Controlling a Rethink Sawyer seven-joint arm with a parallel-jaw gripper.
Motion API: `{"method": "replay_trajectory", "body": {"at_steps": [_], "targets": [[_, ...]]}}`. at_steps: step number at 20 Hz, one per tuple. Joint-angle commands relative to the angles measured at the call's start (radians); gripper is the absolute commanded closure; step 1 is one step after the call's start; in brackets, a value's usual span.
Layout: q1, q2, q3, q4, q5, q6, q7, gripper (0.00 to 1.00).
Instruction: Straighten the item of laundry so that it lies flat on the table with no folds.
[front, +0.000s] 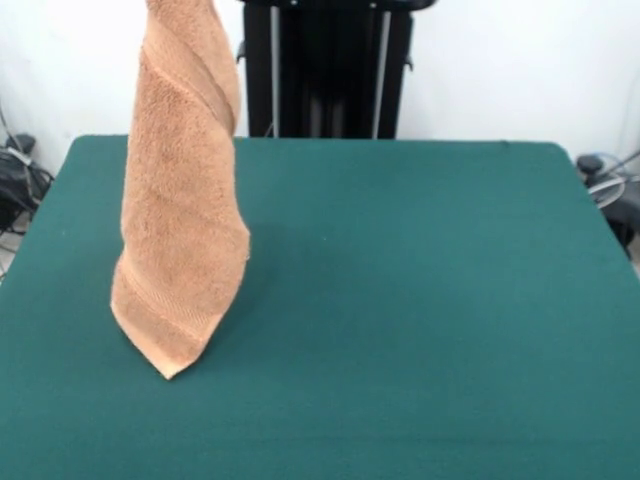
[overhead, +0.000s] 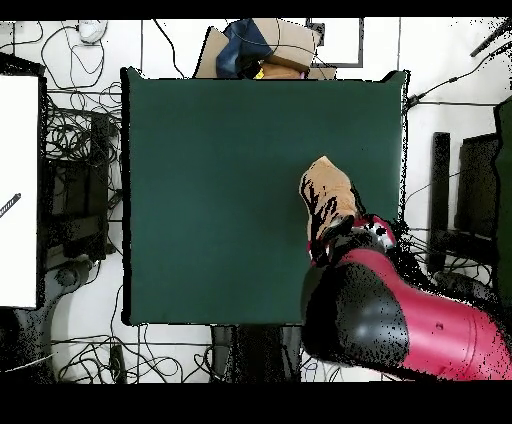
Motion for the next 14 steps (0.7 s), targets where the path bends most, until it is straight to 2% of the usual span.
{"method": "replay_trajectory", "body": {"at_steps": [1,5,8,11,14], "targets": [[0.024,-0.169,-0.074,0.167,0.182,0.252,-0.183,1.0],[0.07,-0.285,-0.142,0.148,0.195,0.431,-0.228,1.0],[0.126,-0.358,-0.194,0.138,0.158,0.52,-0.212,1.0],[0.168,-0.401,-0.235,0.132,0.143,0.612,-0.224,1.0],[0.196,-0.414,-0.278,0.132,0.164,0.758,-0.269,1.0]]}}
